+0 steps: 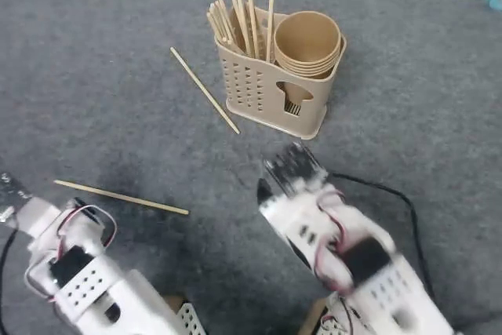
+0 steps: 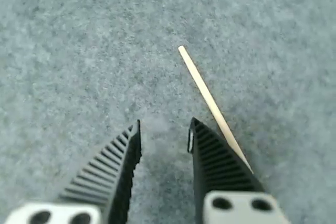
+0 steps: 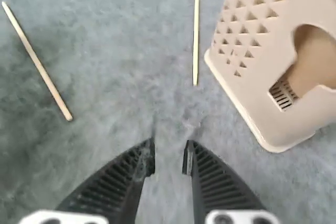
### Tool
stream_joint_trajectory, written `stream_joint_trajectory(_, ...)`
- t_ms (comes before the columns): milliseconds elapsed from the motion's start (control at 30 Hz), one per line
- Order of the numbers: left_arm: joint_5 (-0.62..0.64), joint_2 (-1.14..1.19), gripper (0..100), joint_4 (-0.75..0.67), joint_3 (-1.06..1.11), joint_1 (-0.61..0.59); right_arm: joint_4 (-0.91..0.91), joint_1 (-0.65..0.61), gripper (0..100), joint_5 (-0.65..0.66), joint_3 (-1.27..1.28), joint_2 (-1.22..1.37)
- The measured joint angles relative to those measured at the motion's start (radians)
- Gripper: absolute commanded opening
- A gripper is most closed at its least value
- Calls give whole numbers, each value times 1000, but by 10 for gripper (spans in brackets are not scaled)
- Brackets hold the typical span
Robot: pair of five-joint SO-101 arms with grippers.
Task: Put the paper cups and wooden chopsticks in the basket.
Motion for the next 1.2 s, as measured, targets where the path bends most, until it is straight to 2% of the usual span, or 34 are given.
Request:
stream_joint_trajectory(233, 3, 0, 155, 0, 0, 0, -215, -6, 102, 0, -236, 571)
stream_joint_trajectory(433, 3, 0, 155, 0, 0, 0, -241, -5, 102, 0, -531, 1030)
stream_joint_trajectory(633, 11, 0, 155, 0, 0, 2, -242, 8, 102, 15, -813, 1376)
stream_joint_trajectory(800, 11, 0, 156, 0, 0, 0, -242, 40, 102, 86, -970, 1550)
stream_joint_trajectory(1000, 11, 0, 156, -3, 0, 2, -242, 72, 102, 104, -1037, 1568)
stream_joint_trajectory(1200, 11, 0, 156, -17, 0, 2, -249, 97, 100, 180, -1079, 1608)
